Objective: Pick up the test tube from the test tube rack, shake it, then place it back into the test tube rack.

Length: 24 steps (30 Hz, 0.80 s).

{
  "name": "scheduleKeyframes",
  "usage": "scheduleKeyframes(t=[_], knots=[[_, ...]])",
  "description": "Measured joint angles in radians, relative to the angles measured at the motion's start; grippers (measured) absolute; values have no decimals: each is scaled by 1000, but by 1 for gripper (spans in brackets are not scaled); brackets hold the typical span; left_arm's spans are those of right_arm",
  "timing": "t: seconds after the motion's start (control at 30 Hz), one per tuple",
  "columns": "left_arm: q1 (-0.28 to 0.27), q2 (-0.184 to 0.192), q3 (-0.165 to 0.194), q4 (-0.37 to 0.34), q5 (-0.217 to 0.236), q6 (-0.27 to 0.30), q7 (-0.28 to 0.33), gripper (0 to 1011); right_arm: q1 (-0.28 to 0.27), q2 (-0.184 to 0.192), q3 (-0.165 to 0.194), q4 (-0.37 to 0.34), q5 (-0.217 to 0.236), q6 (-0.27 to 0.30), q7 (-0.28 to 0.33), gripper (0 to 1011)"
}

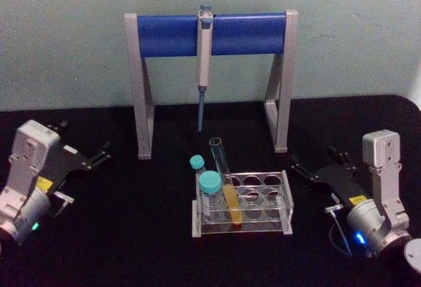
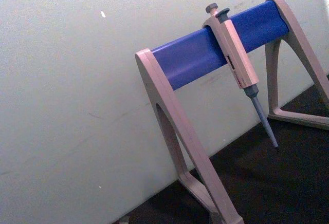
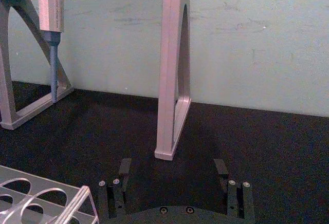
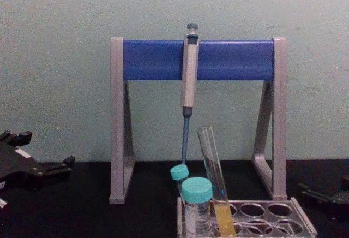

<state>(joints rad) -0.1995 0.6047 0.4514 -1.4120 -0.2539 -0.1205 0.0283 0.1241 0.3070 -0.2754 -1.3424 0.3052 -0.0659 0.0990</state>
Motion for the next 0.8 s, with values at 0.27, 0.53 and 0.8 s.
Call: scheduleKeyframes(t=[0.27, 0.53, 0.8], knots=[[0, 0, 0, 0, 0, 0, 0, 1001, 0, 0, 0, 0, 1, -1, 0, 1000], [0, 0, 0, 0, 0, 0, 0, 1001, 0, 0, 0, 0, 2, -1, 0, 1000], [0, 0, 0, 0, 0, 0, 0, 1001, 0, 0, 0, 0, 2, -2, 0, 1000]])
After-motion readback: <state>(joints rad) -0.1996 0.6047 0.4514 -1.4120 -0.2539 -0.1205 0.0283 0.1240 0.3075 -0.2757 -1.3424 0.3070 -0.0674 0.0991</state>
